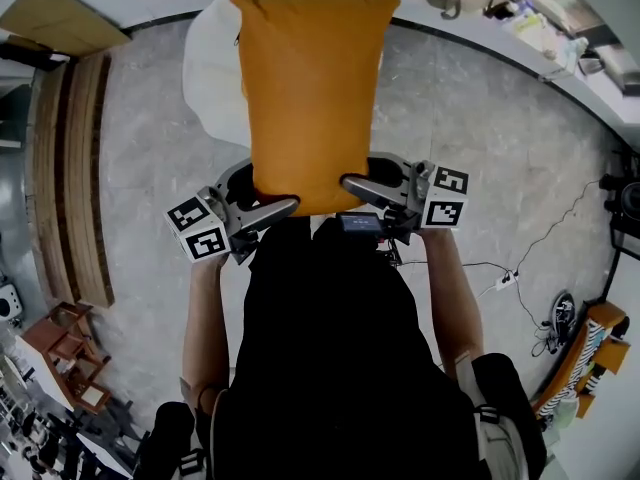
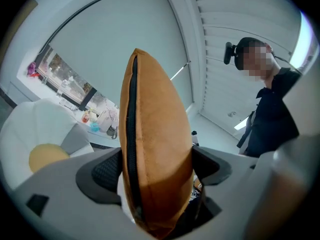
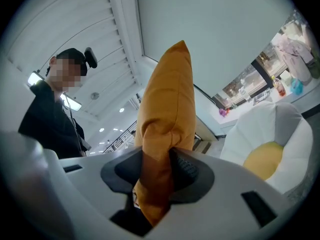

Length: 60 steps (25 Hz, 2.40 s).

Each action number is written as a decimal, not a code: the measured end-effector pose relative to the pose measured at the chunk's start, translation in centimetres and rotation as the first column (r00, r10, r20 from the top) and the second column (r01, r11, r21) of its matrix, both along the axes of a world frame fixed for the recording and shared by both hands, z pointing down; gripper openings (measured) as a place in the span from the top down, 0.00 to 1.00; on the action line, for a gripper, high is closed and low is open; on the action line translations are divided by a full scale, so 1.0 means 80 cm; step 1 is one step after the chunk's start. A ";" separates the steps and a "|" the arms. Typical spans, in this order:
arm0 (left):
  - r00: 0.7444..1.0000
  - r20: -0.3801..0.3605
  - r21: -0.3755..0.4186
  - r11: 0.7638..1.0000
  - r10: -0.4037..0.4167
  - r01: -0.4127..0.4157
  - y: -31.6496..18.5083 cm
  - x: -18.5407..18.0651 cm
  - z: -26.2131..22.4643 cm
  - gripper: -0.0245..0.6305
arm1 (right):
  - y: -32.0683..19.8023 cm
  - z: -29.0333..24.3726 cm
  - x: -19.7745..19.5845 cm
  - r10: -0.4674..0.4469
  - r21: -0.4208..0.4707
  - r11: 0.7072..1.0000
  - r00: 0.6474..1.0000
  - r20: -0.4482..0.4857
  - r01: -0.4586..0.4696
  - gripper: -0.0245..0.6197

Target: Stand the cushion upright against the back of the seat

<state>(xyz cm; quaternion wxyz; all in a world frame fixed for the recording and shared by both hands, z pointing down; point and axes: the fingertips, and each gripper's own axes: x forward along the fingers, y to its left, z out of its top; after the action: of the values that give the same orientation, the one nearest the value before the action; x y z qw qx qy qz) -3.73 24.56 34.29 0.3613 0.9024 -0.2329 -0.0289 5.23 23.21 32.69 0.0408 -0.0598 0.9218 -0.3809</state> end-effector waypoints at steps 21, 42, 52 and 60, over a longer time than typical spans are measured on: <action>0.972 -0.220 0.013 0.996 0.086 -0.085 -0.172 -0.144 -0.013 0.27 | -0.124 -0.006 -0.119 0.092 0.035 0.995 0.996 -0.003 -0.092 0.73; 0.998 -0.050 0.107 0.994 -0.030 0.035 -0.280 -0.080 -0.013 0.48 | -0.233 0.032 -0.054 -0.043 0.053 0.997 0.986 -0.161 0.052 0.64; 0.992 0.066 0.075 0.992 -0.104 0.099 -0.358 -0.032 0.027 0.50 | -0.329 0.076 -0.007 -0.178 0.066 0.976 0.937 -0.300 0.207 0.62; 0.973 0.143 0.078 0.982 -0.182 0.172 -0.413 -0.007 0.060 0.52 | -0.396 0.119 0.014 -0.274 0.051 0.948 0.890 -0.364 0.313 0.60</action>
<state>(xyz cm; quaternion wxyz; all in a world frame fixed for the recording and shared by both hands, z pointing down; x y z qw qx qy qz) -4.27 -8.46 39.10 0.3093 0.8890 -0.3377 -0.0007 6.37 -8.50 42.18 -0.1798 0.0154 0.9317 -0.3153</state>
